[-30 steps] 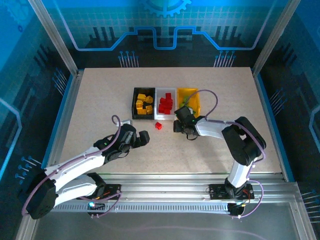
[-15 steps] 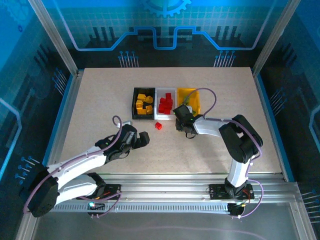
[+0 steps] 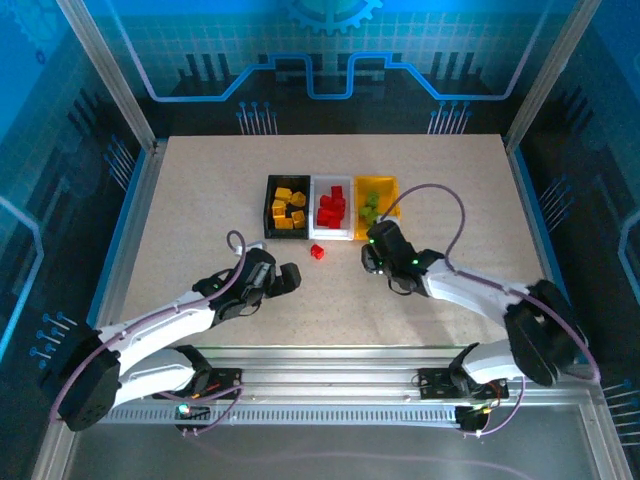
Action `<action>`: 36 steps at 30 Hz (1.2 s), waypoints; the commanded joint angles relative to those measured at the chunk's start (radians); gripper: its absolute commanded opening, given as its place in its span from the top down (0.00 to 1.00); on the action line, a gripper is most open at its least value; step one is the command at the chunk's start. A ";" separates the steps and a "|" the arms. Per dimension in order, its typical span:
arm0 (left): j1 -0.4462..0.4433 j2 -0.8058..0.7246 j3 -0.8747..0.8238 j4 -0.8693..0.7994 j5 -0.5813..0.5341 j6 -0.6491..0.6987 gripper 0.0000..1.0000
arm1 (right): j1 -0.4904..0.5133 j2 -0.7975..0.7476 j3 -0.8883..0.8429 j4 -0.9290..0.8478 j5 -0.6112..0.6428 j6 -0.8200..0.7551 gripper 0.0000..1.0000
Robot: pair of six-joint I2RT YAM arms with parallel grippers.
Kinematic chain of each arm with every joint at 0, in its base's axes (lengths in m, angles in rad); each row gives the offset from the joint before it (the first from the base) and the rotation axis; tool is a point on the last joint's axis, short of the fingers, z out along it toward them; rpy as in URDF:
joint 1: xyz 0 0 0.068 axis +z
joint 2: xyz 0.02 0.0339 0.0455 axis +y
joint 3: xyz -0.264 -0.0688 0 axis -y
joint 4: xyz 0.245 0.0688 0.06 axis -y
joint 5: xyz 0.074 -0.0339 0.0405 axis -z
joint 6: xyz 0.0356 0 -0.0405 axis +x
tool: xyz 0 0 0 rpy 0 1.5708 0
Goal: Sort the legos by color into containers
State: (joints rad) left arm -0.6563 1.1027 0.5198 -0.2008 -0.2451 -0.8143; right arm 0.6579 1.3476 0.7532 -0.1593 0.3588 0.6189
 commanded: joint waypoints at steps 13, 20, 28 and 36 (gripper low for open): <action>0.005 0.015 -0.007 0.000 0.038 -0.024 0.01 | -0.200 0.329 0.475 -0.178 -0.005 -0.053 0.65; 0.005 0.003 -0.007 -0.017 0.034 -0.023 0.01 | -0.233 0.526 0.666 -0.262 -0.006 -0.044 0.61; 0.005 0.004 0.002 -0.024 0.034 -0.019 0.01 | -0.240 0.559 0.739 -0.269 -0.027 -0.034 0.34; 0.006 0.044 0.039 -0.015 0.035 0.010 0.01 | -0.209 0.351 0.590 -0.168 -0.081 -0.039 0.25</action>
State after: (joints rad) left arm -0.6563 1.1240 0.5224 -0.2039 -0.2192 -0.8204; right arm 0.4294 1.8153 1.3979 -0.3801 0.3069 0.5789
